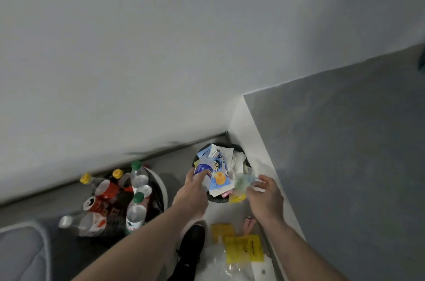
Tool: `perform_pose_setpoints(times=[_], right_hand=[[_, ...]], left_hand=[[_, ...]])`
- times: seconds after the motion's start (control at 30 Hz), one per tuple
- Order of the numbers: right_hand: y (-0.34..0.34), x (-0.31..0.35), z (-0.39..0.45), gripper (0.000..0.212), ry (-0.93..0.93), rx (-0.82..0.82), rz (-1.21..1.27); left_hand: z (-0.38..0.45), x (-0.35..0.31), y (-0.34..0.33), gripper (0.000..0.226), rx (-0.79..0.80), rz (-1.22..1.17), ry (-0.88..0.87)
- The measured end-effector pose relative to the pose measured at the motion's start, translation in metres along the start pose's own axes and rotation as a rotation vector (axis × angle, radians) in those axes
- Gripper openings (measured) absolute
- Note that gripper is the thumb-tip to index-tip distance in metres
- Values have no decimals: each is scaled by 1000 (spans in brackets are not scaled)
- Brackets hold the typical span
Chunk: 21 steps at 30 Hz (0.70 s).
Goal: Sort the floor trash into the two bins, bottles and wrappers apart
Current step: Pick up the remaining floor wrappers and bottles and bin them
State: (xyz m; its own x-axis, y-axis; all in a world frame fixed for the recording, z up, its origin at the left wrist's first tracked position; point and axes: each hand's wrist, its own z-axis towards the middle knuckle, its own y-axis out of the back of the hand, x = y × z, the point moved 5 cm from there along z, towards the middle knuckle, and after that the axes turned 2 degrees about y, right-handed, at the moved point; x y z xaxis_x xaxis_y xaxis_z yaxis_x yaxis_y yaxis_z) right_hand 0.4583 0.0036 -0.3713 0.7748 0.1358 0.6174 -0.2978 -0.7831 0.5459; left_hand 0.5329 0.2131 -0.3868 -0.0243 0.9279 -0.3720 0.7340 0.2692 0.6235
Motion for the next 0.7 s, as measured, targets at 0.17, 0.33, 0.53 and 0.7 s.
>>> perform_pose_setpoints(times=[0.17, 0.33, 0.53, 0.7], right_hand=[[-51, -8, 66, 53, -56, 157, -110], [-96, -35, 113, 53, -97, 299, -164], [-133, -53, 151, 75, -72, 407, -184], [-139, -67, 174, 95, -96, 425, -236]], left_hand=[[84, 4, -30, 59, 71, 90, -4], [135, 7, -65, 79, 131, 139, 11], [179, 15, -97, 94, 188, 333, -36], [198, 28, -110, 90, 215, 325, -64]])
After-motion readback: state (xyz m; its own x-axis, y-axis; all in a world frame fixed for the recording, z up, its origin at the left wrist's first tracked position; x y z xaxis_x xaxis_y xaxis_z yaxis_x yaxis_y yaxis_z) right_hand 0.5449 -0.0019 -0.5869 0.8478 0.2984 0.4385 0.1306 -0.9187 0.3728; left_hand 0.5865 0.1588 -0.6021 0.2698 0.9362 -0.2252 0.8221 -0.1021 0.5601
